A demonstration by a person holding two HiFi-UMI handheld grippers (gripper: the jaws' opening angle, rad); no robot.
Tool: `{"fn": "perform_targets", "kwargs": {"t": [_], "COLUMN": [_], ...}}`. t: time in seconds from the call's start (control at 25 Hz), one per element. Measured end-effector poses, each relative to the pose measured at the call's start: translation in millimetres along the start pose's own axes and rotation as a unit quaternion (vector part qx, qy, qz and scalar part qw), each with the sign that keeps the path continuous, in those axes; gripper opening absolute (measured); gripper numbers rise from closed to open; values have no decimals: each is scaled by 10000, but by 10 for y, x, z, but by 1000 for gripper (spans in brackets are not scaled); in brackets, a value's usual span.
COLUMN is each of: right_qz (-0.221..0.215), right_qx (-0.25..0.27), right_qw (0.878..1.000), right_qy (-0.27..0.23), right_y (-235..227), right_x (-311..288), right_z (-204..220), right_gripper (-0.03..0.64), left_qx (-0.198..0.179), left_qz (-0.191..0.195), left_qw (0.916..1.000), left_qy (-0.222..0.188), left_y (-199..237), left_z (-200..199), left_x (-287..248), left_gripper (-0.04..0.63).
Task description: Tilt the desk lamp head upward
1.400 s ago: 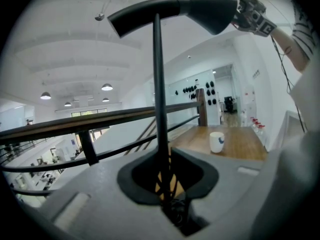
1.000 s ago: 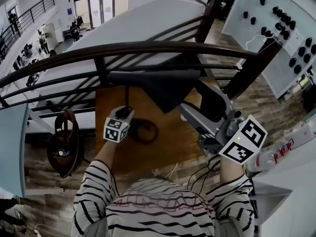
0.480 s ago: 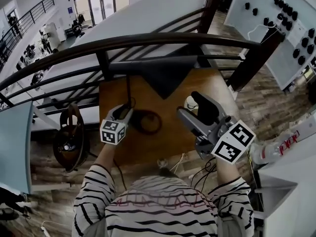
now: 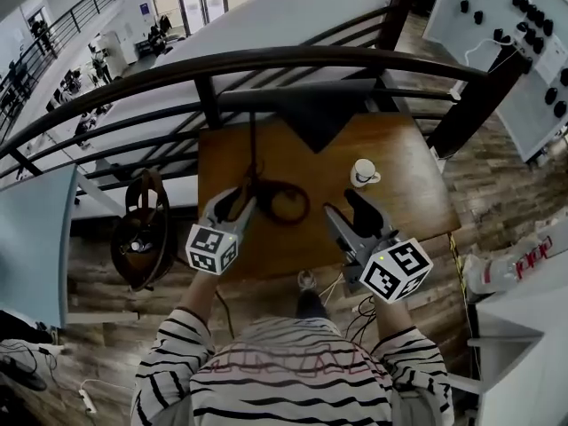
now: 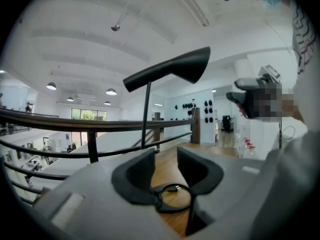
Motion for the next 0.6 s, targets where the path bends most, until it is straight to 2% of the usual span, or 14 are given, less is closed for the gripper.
{"fn": "perform_targets", "kwargs": {"t": [0.32, 0.6], "right_qz": [376, 418], "right_qx": [-466, -617], "right_qw": [9981, 9966], "right_qy": [161, 339], "right_y": [110, 341], "right_x": [89, 74], "right_z": [511, 842], "right_gripper": [143, 83], "left_qx": [-117, -88], "left_qz": [150, 187], "left_qw": [9997, 9995], "left_qy": [-182, -233], "left_y": [-445, -657], "left_z": [-104, -72], "left_x": [417, 787], "left_gripper": [108, 57]}}
Point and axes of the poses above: the fingertips, and each gripper's own axes: x backward along the fingers, y to its left, z out of its underside, the point moved 5 cm from there along x, backward along the fingers, and after that the axes turned 4 degrees about z, right-handed, at the moved point
